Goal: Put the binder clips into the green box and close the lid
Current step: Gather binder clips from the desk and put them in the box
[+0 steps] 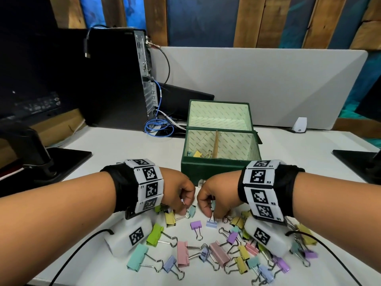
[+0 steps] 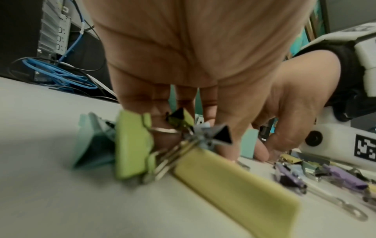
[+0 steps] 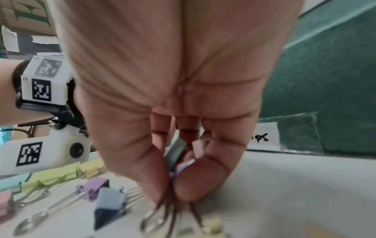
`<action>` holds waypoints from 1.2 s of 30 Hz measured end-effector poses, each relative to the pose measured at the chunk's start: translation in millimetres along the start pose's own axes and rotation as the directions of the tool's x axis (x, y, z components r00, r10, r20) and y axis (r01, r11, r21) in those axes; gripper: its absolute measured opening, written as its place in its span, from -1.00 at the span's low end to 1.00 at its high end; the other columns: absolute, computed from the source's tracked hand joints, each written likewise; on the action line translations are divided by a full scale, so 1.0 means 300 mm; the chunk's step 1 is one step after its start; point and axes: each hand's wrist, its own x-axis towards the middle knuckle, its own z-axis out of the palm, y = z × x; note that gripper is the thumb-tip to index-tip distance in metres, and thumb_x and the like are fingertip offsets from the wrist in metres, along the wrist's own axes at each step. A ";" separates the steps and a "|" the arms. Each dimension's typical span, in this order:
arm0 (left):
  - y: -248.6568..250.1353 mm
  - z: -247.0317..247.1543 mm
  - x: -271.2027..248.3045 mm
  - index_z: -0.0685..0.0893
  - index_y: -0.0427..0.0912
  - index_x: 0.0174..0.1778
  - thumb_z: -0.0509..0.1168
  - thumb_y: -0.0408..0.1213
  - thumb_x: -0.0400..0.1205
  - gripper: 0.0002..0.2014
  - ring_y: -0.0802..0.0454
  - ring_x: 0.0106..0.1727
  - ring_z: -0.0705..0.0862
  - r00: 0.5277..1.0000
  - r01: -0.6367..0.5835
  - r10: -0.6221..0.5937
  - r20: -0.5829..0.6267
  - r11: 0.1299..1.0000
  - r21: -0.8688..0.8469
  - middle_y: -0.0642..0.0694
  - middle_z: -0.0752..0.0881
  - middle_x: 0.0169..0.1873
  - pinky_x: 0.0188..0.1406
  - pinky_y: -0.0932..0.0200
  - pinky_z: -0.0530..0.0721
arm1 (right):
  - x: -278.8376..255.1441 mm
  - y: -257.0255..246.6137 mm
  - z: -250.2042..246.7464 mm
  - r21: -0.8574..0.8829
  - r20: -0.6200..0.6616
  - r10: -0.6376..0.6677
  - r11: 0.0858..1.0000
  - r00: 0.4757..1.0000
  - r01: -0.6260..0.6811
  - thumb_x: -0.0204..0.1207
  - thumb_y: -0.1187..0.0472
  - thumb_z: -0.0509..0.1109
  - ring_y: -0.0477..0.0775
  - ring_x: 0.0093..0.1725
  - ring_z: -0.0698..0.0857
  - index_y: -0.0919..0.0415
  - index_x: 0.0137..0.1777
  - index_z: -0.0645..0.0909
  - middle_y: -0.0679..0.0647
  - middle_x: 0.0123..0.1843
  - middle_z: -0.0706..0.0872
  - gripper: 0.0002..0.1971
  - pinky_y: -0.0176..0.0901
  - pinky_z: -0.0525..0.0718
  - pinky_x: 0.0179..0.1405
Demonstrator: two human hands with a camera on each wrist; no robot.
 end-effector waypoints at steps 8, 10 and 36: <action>-0.034 -0.054 -0.025 0.65 0.01 -0.39 0.48 -0.23 0.39 -0.87 0.19 -0.31 0.66 0.991 0.030 -0.048 -0.126 0.990 -0.139 -0.02 0.82 -0.25 -0.30 0.35 0.56 | -0.049 0.019 -0.056 0.080 -0.130 0.057 0.996 0.990 -0.047 0.44 0.30 0.41 -0.16 -0.38 0.64 0.03 -0.15 0.72 -0.36 -0.53 0.67 -0.85 -0.41 0.50 -0.40; -0.041 -0.077 -0.034 0.65 -0.03 -0.38 0.47 -0.31 0.41 -0.86 0.12 -0.31 0.73 0.987 0.004 -0.044 -0.152 0.967 -0.253 -0.10 0.83 -0.23 -0.20 0.24 0.69 | -0.092 0.031 -0.098 0.141 -0.208 0.082 0.989 0.975 -0.053 0.46 0.27 0.41 -0.23 -0.39 0.66 0.02 -0.12 0.72 -0.41 -0.56 0.65 -0.87 -0.42 0.52 -0.35; 0.184 -0.284 0.238 0.65 -0.15 -0.23 0.45 -0.48 0.45 -0.84 0.27 -0.46 0.68 0.892 -0.328 -0.019 -0.452 0.662 -0.674 -0.06 0.69 -0.28 -0.45 0.44 0.68 | -0.253 0.312 -0.155 0.629 -0.561 0.370 0.772 0.741 0.092 0.45 0.54 0.26 0.04 -0.25 0.73 0.18 -0.31 0.58 0.12 -0.32 0.71 -0.73 -0.17 0.77 -0.02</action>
